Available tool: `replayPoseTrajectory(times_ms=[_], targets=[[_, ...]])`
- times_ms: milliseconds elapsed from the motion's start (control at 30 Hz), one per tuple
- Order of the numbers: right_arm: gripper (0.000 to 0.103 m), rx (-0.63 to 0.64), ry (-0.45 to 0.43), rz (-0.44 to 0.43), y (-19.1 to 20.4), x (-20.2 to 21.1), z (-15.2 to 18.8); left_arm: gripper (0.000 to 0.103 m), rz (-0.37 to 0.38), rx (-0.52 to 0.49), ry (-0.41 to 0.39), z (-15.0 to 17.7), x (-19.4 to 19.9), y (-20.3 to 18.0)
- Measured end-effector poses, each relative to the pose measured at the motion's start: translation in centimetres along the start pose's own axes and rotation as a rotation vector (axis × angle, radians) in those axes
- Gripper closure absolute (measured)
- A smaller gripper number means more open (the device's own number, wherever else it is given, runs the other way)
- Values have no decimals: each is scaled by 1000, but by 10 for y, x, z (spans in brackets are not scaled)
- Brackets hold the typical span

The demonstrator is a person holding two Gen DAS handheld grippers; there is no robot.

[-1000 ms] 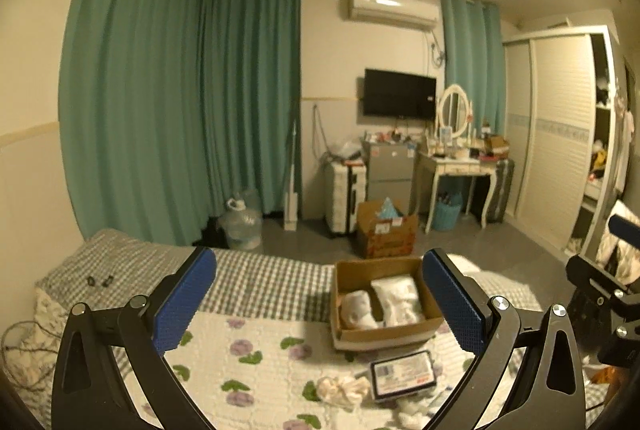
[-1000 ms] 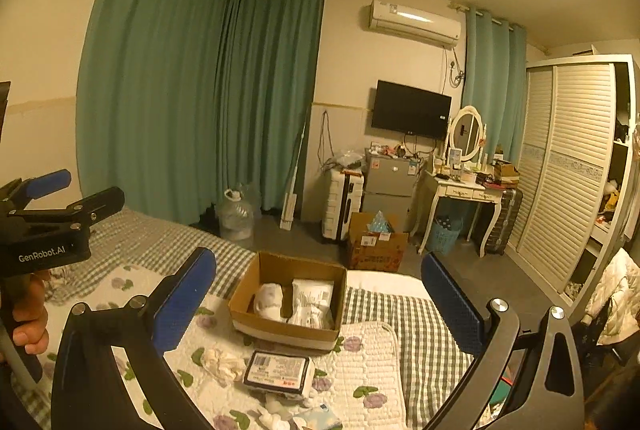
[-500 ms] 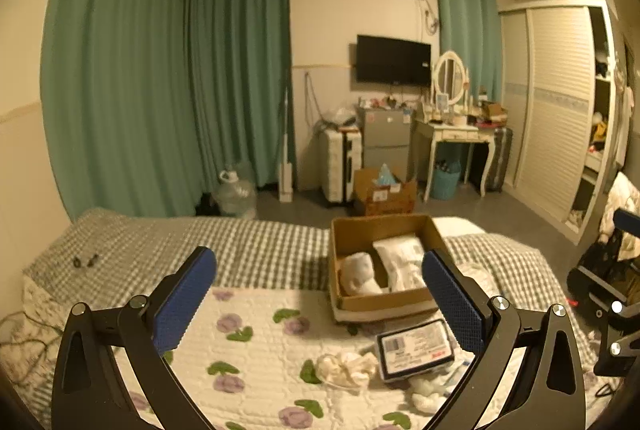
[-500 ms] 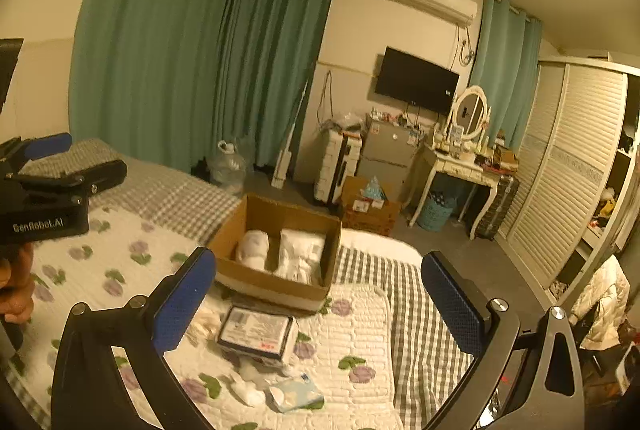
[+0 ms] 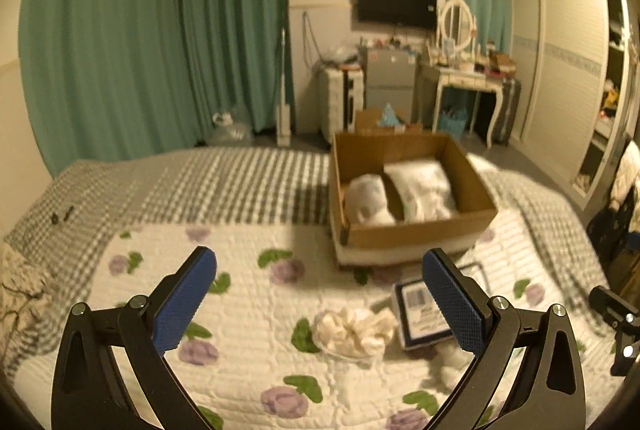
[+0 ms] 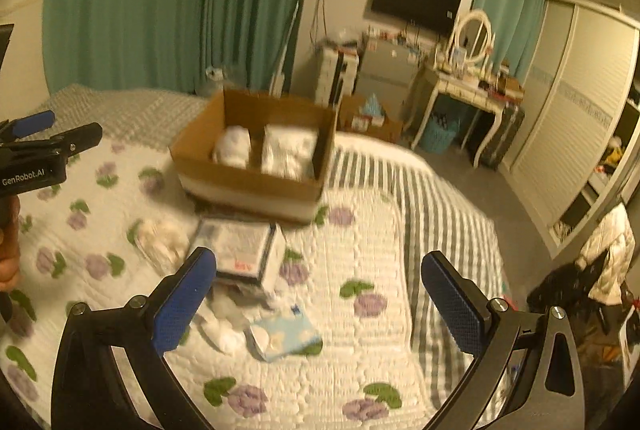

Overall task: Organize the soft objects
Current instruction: 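Grasp the cream lace cloth with the left tool while the right tool grasps the blue pouch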

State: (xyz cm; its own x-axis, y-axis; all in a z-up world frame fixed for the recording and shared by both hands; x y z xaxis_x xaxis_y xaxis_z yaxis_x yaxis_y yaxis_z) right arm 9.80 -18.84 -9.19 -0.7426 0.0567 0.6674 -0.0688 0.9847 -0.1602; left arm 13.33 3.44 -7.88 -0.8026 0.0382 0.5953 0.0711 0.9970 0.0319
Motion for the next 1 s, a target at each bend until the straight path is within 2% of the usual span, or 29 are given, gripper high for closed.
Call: replayPoseTrajectory(times_ms=[167, 433, 767, 967, 1000], targets=[[0, -38, 100, -21, -3, -41, 21, 0, -13, -26, 69, 20, -35, -4], [0, -27, 225, -24, 6, -109, 51, 0, 12, -58, 154, 50, -79, -13], [0, -106, 342, -45, -6, -157, 74, 0, 65, -42, 269, 78, -126, -22], [0, -80, 384, -59, 1, -175, 83, 0, 3, -55, 339, 92, -151, -26], [0, -70, 387, -63, 4, -177, 83, 12, 2, -52, 343, 93, -152, -26]])
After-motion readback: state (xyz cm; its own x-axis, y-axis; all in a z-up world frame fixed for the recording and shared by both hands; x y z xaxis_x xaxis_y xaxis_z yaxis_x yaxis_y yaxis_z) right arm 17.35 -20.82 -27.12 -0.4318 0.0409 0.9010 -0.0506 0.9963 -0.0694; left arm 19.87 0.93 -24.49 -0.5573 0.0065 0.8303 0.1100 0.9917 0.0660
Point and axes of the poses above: each gripper's, at about its wrist camera, not at the fingertips, and x roughly against the way its jaws point, y to its left, z to its underside, the point moved 1 cm from there along -x, roughly the way its jaws point, and after that the axes turned 2 degrees about y, right-handed, at the moved point
